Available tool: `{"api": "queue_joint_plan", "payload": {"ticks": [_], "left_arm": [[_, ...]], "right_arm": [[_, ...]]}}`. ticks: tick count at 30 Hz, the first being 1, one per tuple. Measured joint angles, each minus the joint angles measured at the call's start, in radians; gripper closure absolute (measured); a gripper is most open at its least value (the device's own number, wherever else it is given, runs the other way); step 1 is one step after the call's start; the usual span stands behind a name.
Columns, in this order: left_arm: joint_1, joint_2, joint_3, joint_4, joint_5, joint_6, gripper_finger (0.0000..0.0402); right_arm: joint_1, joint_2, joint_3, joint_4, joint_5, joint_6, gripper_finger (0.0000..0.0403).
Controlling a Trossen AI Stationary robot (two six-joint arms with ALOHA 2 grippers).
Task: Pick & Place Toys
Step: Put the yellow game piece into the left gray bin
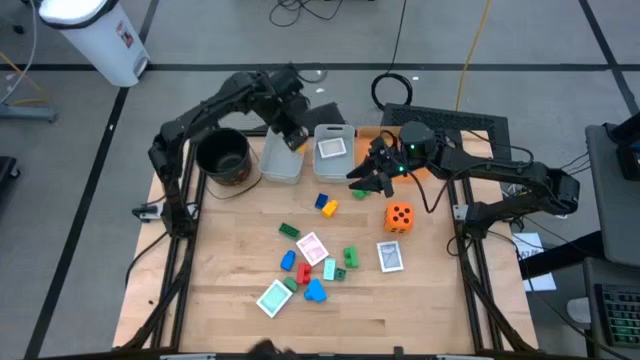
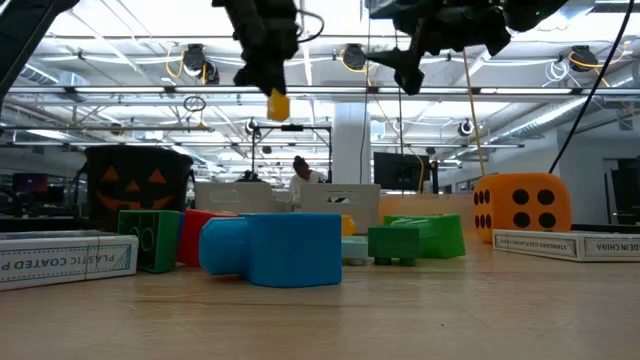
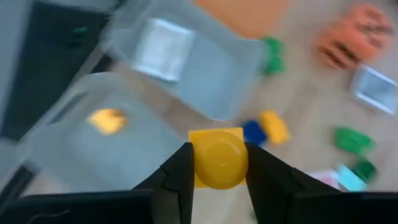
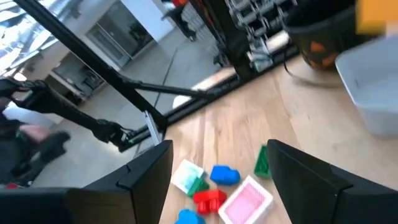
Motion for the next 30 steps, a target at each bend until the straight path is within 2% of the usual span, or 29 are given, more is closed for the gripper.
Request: {"api": "queue_joint_plan", "payload": {"ticks": [5,11,16,21,30], "left_arm": [[0.13,0.0,-0.009,0.004,-0.086,-0.096,0.0287],[0.222,0.0,-0.103,0.005,-0.099,-0.196,0.0287],[0.203,0.0,-0.215,0.075,-0.124,-0.246,0.0287],[0.166,0.0,-0.3,0.195,-0.14,-0.3,0.0287],[0.134,0.001,-0.357,0.292,-0.261,-0.354,0.0287]], "right_arm": [[0.001,0.0,0.0,-0.074,0.051,-0.004,0.0151],[0.001,0.0,0.0,-0.09,0.086,-0.004,0.0152],[0.001,0.0,0.0,-0.092,0.093,-0.004,0.0151],[0.001,0.0,0.0,-0.093,0.161,-0.01,0.0151],[0.001,0.0,0.0,-0.093,0.165,-0.008,0.0152]]}}
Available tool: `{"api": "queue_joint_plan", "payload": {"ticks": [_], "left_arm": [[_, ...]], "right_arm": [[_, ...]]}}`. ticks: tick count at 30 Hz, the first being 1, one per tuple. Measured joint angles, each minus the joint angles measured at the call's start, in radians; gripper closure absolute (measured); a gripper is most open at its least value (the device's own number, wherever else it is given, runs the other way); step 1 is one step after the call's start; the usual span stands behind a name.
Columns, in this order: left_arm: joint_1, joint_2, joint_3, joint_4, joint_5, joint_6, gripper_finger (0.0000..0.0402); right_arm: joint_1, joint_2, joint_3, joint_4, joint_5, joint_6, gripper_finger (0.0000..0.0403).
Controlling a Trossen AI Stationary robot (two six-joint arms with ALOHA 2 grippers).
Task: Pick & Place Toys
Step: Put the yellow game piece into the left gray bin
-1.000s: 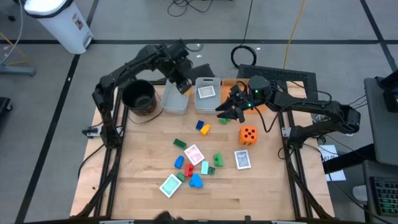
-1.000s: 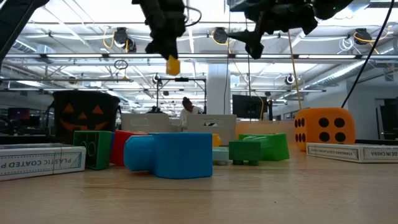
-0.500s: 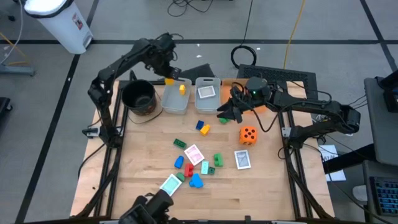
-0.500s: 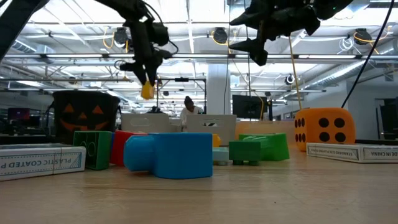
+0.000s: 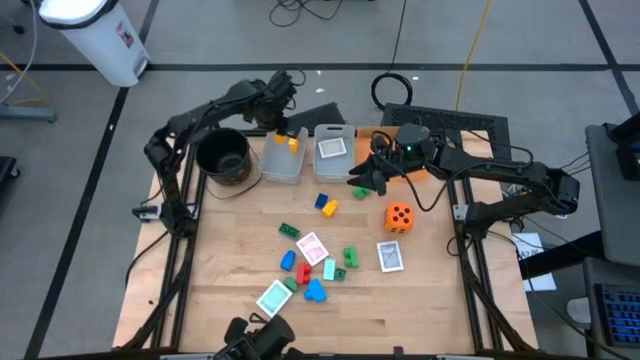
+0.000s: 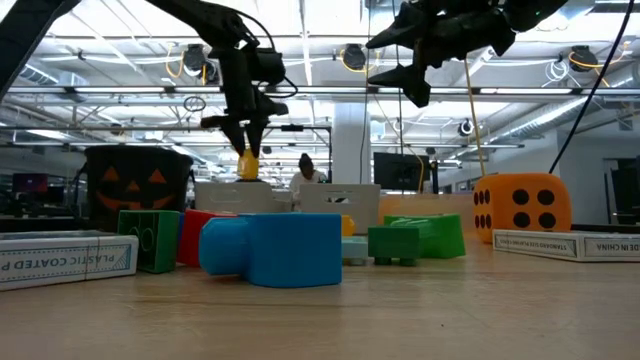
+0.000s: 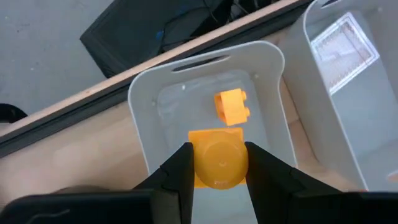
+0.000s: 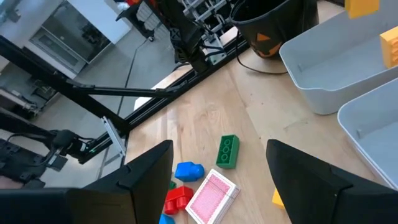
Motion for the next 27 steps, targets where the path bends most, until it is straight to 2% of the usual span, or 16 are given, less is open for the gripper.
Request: {"api": "queue_joint_plan", "payload": {"ticks": [6,27], "left_arm": [[0.001,0.0,-0.044,0.041,-0.042,-0.058,0.0287],[0.008,0.001,-0.236,0.247,-0.037,-0.15,0.0287]], "right_arm": [[0.0,0.0,0.0,0.0,0.002,0.003,0.0152],[0.0,0.0,0.0,0.0,0.002,0.018,0.0152]]}}
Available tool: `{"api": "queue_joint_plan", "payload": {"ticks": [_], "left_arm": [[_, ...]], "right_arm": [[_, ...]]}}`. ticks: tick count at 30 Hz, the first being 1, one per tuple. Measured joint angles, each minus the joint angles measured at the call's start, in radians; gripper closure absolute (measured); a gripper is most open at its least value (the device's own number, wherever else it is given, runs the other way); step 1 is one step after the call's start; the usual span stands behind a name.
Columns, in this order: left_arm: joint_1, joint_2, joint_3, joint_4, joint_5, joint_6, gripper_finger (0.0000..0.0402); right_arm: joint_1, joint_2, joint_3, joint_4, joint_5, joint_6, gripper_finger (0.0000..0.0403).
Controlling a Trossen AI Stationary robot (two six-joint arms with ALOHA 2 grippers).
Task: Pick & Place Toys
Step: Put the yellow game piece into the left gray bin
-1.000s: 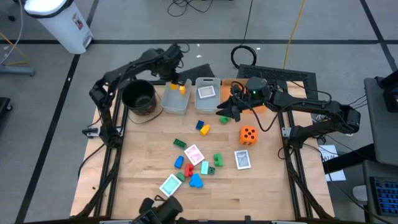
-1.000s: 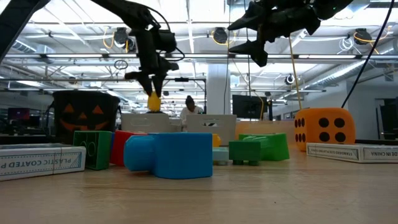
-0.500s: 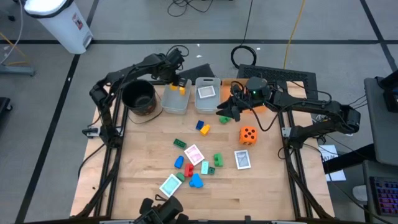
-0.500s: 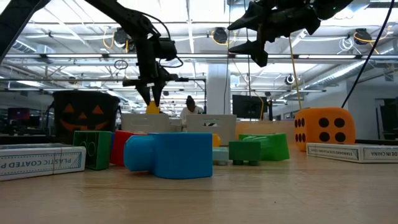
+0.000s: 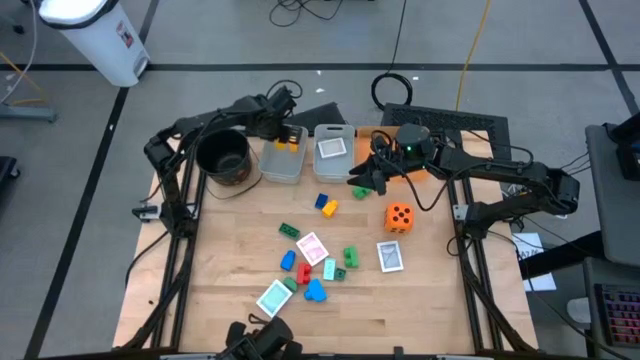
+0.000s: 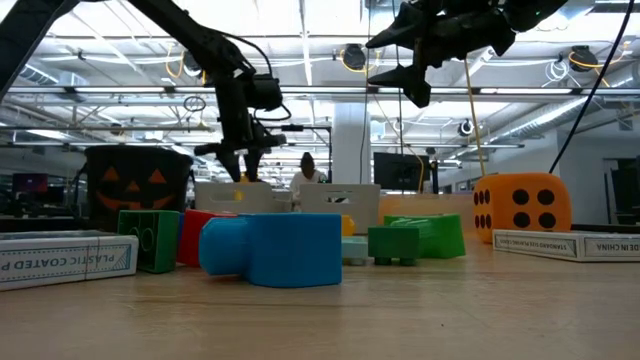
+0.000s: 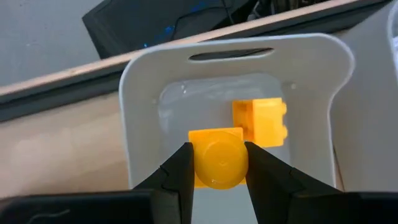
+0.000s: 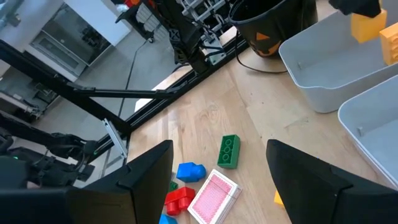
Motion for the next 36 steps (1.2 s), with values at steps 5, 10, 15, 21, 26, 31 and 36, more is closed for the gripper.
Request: {"api": "queue_joint_plan", "payload": {"ticks": [5,10,15,21,26,31,36], "left_arm": [[-0.004,0.0,-0.034,0.071,-0.009,-0.006,0.0287],[-0.007,0.0,-0.07,0.129,-0.009,-0.028,0.0287],[-0.009,0.0,-0.117,0.173,-0.024,-0.041,0.0287],[-0.009,0.0,-0.153,0.229,-0.04,-0.055,0.0287],[-0.009,0.0,-0.153,0.274,-0.046,-0.055,0.0287],[-0.008,0.004,-0.153,0.28,-0.046,-0.065,0.0287],[-0.008,0.01,-0.153,0.275,-0.042,-0.054,0.0287]], "right_arm": [[0.0,0.0,0.0,0.0,0.003,0.0,0.0152],[0.0,0.0,0.0,0.0,0.049,0.014,0.0152],[0.0,0.0,0.0,0.0,0.05,0.016,0.0151],[0.0,0.0,0.0,0.0,0.05,0.016,0.0152],[0.0,0.0,0.0,0.0,0.05,0.032,0.0151],[0.0,0.0,0.0,0.0,0.05,0.042,0.0151],[0.0,0.0,0.0,0.0,0.05,0.042,0.0151]]}}
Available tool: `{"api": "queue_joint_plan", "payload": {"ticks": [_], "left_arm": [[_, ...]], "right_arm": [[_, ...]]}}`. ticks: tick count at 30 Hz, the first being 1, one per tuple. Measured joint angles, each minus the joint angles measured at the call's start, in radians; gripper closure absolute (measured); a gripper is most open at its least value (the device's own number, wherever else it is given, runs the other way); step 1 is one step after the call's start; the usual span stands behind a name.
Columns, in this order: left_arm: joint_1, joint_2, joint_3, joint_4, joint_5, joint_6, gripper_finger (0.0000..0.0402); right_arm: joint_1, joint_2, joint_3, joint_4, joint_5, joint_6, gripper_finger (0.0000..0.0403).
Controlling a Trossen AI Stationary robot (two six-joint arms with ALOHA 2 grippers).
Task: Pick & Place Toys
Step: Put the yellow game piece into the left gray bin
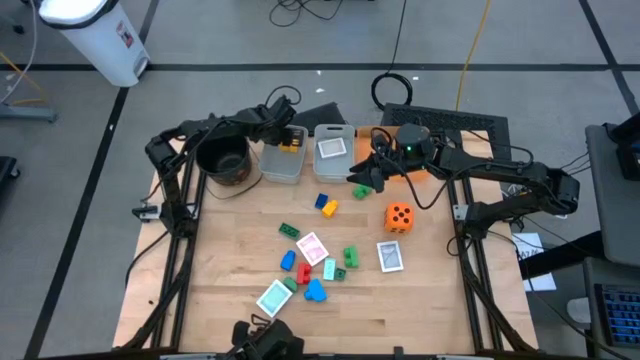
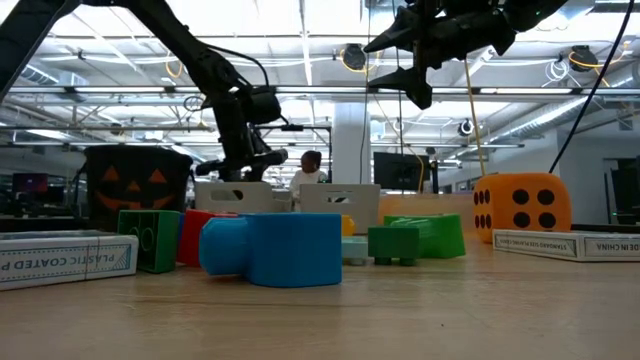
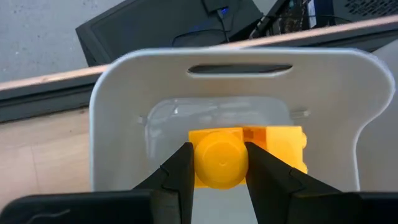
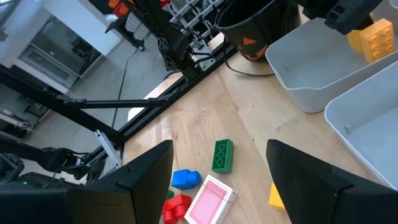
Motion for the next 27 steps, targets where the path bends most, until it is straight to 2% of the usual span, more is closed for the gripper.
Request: {"api": "queue_joint_plan", "payload": {"ticks": [11,18,27], "left_arm": [[0.0,0.001,0.0,0.0,-0.008,0.006,0.0286],[0.0,0.002,0.0,0.001,-0.012,0.006,0.0233],[0.0,0.002,0.009,0.003,0.009,0.022,0.0245]], "right_arm": [[0.0,0.0,0.0,0.0,0.0,0.0,0.0151],[0.0,0.0,0.0,0.0,0.0,0.0,0.0151],[0.0,0.0,0.0,0.0,0.0,0.0,0.0151]]}}
